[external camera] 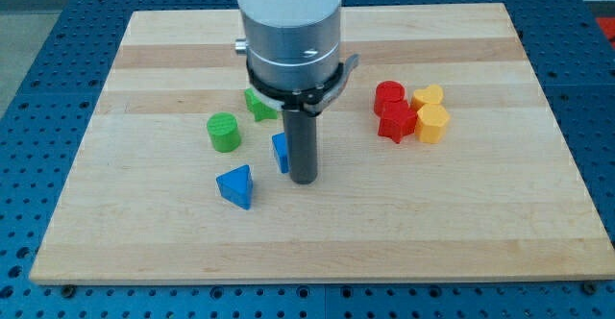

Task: Move the blue cube towards down

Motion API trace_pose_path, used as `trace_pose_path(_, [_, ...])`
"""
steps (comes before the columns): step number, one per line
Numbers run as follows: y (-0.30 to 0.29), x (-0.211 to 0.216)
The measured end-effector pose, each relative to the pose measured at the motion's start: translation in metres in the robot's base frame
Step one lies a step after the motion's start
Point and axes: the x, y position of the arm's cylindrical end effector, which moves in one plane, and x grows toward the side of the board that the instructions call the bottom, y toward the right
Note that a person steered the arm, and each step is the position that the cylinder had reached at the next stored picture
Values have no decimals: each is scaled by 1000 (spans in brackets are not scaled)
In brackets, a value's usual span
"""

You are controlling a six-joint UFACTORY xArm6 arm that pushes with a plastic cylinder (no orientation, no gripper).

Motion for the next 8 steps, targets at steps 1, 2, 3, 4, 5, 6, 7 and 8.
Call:
trace_pose_path(1, [19,-12])
trace_pose_path(2, [36,-30])
trace_pose_path(3, [28,-55])
trace_pose_path(4, [-1,-68])
trace_pose_path(5, [-28,-60])
trace_pose_path(6, [-35,-36])
trace_pose_path(7, [-35,-23])
trace_pose_path(8, [-35,-15])
